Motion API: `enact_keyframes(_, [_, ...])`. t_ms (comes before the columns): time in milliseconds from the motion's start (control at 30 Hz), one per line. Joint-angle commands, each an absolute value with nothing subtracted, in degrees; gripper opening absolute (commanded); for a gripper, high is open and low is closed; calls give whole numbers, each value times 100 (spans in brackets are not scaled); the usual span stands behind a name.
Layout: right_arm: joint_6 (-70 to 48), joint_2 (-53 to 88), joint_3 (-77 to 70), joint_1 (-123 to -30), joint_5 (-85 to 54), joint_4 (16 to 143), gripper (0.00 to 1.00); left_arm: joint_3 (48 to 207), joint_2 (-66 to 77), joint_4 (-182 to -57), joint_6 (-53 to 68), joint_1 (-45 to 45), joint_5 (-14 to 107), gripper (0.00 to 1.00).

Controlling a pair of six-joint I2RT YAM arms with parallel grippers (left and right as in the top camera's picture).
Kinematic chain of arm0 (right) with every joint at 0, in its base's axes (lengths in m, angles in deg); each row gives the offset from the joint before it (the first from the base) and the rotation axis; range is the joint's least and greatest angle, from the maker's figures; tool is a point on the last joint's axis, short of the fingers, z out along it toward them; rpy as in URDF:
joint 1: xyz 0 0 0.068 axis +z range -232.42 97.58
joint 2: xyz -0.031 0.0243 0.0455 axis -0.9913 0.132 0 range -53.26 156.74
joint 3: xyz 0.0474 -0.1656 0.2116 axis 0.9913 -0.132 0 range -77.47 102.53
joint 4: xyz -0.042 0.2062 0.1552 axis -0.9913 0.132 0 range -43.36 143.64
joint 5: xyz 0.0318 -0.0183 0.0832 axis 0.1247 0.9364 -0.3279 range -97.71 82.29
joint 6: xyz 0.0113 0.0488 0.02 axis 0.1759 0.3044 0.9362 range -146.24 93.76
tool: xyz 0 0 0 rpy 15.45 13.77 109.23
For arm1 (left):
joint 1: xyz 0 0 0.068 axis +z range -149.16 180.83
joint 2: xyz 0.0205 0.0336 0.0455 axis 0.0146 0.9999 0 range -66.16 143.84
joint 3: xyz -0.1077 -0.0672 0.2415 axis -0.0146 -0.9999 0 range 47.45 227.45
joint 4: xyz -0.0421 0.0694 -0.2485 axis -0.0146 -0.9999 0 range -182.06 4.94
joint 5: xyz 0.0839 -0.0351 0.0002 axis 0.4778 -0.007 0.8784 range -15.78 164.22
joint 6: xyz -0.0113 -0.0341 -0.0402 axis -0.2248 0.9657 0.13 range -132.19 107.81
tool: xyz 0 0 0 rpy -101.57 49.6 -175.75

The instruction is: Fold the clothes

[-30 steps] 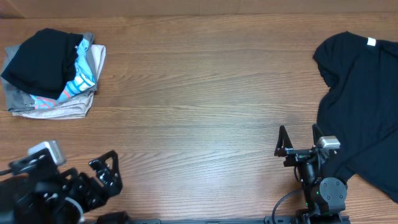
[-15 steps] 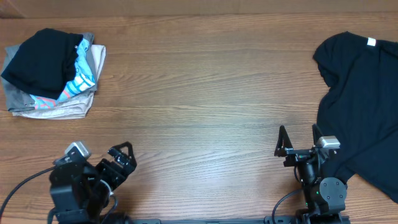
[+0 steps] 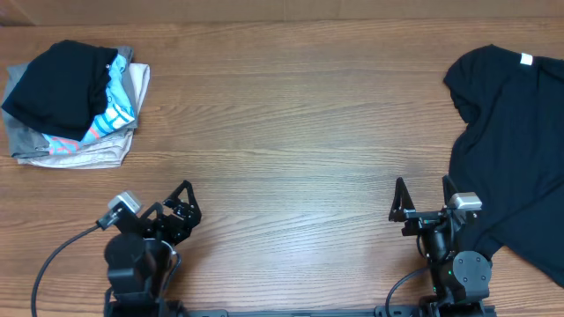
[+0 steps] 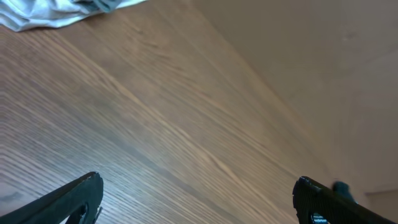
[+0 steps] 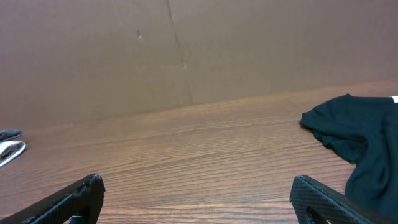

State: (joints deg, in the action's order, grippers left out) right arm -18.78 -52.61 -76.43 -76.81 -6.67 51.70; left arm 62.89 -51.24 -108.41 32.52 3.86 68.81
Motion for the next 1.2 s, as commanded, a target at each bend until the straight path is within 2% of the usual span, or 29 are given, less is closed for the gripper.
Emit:
enact_keyframes(0, [-1917, -5309, -7702, -7703, -628, 5131, 100, 5911, -5334, -10647, 3280, 251, 7567, 100])
enact_keyframes(133, [-1917, -5309, -7702, -7703, -630, 5131, 100, 5533, -5450, -10302, 3064, 176, 7919, 100])
enact_keyframes(500, [-1917, -5309, -7702, -7703, -630, 5131, 100, 4864, -5747, -8981, 1405, 10, 7911, 100])
enact_keyframes(1167, [-1917, -5309, -7702, -7703, -630, 5131, 100, 4801, -6116, -8994, -1378, -165, 7463, 100])
